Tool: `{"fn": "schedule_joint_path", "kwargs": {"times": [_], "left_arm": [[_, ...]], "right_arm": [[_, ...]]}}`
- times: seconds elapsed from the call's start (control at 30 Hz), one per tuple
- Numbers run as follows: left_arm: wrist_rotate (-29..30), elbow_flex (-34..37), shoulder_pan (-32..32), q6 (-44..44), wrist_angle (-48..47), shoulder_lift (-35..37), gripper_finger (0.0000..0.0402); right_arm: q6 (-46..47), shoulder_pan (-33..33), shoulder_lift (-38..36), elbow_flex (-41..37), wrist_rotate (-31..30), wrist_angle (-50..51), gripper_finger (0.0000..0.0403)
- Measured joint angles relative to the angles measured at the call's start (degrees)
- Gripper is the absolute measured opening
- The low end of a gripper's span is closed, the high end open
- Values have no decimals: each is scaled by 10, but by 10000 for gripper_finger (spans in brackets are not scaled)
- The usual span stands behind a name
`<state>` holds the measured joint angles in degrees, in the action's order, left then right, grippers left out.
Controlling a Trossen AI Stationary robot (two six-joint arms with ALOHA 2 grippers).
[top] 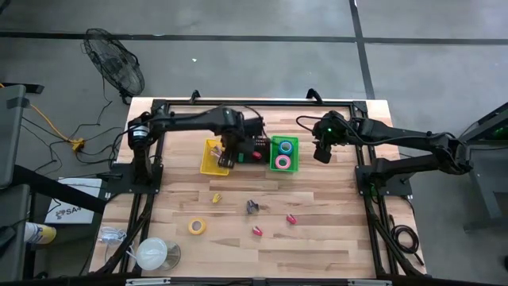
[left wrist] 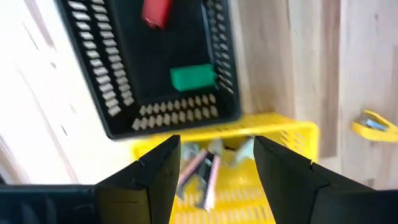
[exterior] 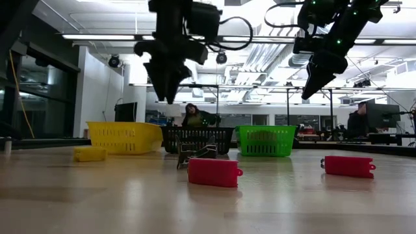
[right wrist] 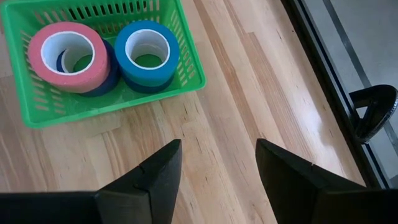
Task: Pick and place Stapler, Stapler remover, tape
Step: Put the yellow stapler into the black bin
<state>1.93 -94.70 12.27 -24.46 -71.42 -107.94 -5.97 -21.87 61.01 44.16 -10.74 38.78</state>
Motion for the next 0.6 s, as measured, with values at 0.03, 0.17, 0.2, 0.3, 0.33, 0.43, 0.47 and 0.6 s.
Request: {"fn": "schedule_joint_path", "kwargs": {"times": [0.03,0.17,0.2,0.3,0.33,0.43,0.47,0.6], "left_arm": [[11,-1,-11,12,-11,0,200],[74,0,-60,77,-59,0,200],[92,3,-73,94,-62,0,200],[129,22,-108,142,-65,0,200],[134,28,-118,162,-67,0,200],[134,49,-147,224,-68,0,200],[133,55,-157,245,-68,0,200],[132,75,-205,343,-68,0,200]], "right_arm": [[0,0,0,0,0,0,197],[5,0,0,0,0,2,197],[6,0,0,0,0,2,197],[6,0,0,0,0,2,197],[6,0,0,0,0,2,197],[7,0,0,0,0,2,197],[9,0,0,0,0,2,197],[10,0,0,0,14,2,197]]}}
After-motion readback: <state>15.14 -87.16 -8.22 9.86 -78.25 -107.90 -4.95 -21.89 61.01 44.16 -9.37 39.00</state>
